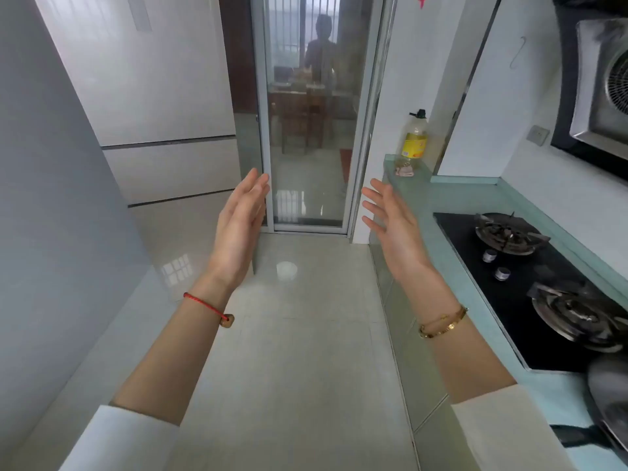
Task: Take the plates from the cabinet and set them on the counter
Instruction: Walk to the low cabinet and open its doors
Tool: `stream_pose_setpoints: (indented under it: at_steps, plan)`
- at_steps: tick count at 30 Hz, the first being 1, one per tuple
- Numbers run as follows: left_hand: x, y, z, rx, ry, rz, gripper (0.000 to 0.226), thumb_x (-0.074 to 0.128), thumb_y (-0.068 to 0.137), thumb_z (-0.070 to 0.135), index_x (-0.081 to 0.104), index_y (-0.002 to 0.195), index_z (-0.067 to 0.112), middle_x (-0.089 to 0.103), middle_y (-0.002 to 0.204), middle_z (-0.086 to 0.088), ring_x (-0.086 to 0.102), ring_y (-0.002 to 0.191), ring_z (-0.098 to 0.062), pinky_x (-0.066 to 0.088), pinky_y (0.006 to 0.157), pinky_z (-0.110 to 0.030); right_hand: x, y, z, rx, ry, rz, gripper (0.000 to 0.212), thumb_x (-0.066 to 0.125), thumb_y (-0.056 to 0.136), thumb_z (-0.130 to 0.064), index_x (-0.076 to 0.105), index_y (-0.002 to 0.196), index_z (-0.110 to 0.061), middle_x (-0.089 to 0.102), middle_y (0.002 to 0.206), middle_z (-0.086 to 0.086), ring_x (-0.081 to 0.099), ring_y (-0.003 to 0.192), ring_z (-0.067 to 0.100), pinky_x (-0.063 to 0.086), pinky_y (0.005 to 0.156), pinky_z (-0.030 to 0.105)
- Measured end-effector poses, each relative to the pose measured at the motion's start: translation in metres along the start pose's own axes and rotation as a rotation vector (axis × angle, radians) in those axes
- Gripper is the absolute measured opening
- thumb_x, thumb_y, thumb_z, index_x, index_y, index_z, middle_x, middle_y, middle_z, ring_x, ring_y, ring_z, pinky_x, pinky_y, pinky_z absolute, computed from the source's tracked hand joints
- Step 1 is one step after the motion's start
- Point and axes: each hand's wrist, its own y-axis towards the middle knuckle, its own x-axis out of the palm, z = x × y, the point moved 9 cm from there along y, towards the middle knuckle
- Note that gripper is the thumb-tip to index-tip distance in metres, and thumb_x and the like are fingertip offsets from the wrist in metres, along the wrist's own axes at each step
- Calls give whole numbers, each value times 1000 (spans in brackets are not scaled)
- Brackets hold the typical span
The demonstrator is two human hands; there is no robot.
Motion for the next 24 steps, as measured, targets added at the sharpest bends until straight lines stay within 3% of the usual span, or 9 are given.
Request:
stream_pose_setpoints:
  at_steps: [9,15,21,24]
  plan:
    - [-19,94,-45,-27,18,16,70,51,87,42,35,152,21,47,152,7,44,139,-2,26,122,-31,19,94,50,28,-1,10,43,35,104,-41,51,138,-22,61,132,-5,54,128,14,44,109,34]
    - [-43,182,-72,-24,14,-11,50,42,103,29,34,152,20,47,152,8,42,140,-3,26,123,-32,41,183,78,34,20,25,42,32,105,-38,50,139,-22,61,132,-5,53,129,14,42,113,40]
    - [-45,259,-100,-49,-12,-71,45,48,93,38,46,138,35,46,152,10,41,141,-3,29,121,-28,50,251,110,70,33,60,41,31,106,-35,49,140,-19,59,135,-1,53,129,17,41,113,42]
    - [-45,294,-121,-65,-19,-76,58,49,90,39,40,146,27,49,150,11,42,140,-4,30,120,-28,48,281,128,85,22,70,40,30,106,-34,49,139,-19,58,135,0,53,129,18,41,114,42]
